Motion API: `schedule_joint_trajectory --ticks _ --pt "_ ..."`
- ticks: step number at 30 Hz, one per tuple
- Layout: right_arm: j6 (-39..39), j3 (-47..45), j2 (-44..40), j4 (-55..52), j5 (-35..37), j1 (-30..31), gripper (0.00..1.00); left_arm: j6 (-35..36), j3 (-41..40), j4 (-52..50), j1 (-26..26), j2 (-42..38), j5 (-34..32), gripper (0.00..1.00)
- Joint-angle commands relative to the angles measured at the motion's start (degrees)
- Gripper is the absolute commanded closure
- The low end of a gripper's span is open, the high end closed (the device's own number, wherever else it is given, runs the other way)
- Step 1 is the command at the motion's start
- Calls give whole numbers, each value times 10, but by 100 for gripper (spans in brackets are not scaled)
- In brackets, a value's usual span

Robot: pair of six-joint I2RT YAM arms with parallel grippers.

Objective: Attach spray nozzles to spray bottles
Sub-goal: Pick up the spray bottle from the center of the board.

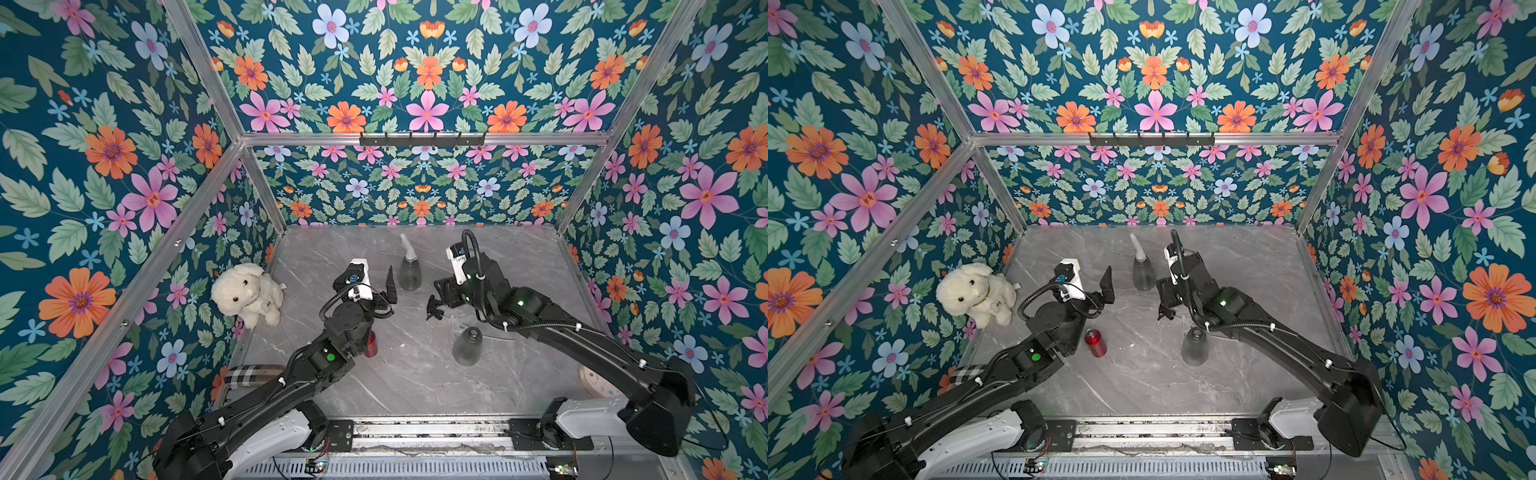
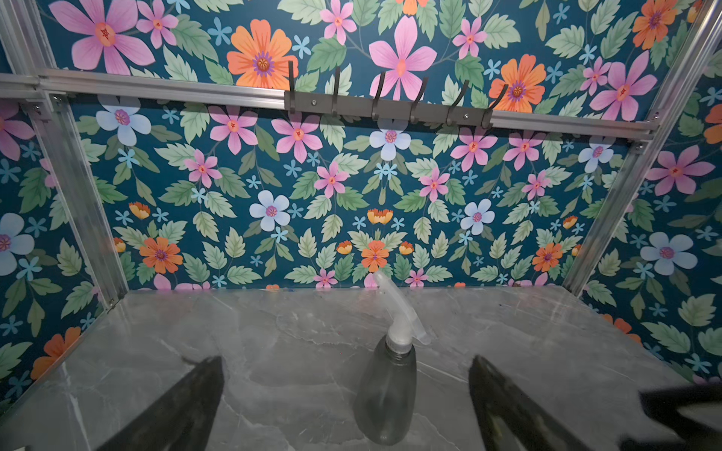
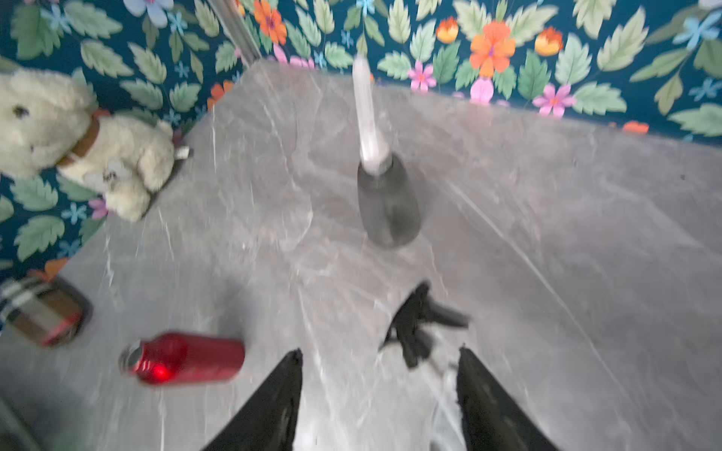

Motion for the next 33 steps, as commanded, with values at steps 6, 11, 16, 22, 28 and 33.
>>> schedule_joint_trajectory --ticks 6,11,16,22,28,33 --pt "126 -119 -113 -120 53 34 36 -39 -11 -8 -1 18 41 2" --pt "143 -160 -121 -115 41 37 35 -47 -10 -9 -1 30 53 1" --pt "157 -192 -118 -93 33 40 31 -48 -2 -9 -1 49 64 0" --pt "159 -216 -101 -58 21 41 27 -52 0 -5 -1 60 79 0" --pt "158 -225 -85 -36 18 41 37 -53 1 -2 0 65 115 0" --pt "150 -207 -98 -56 10 41 47 -44 -19 25 6 53 195 0"
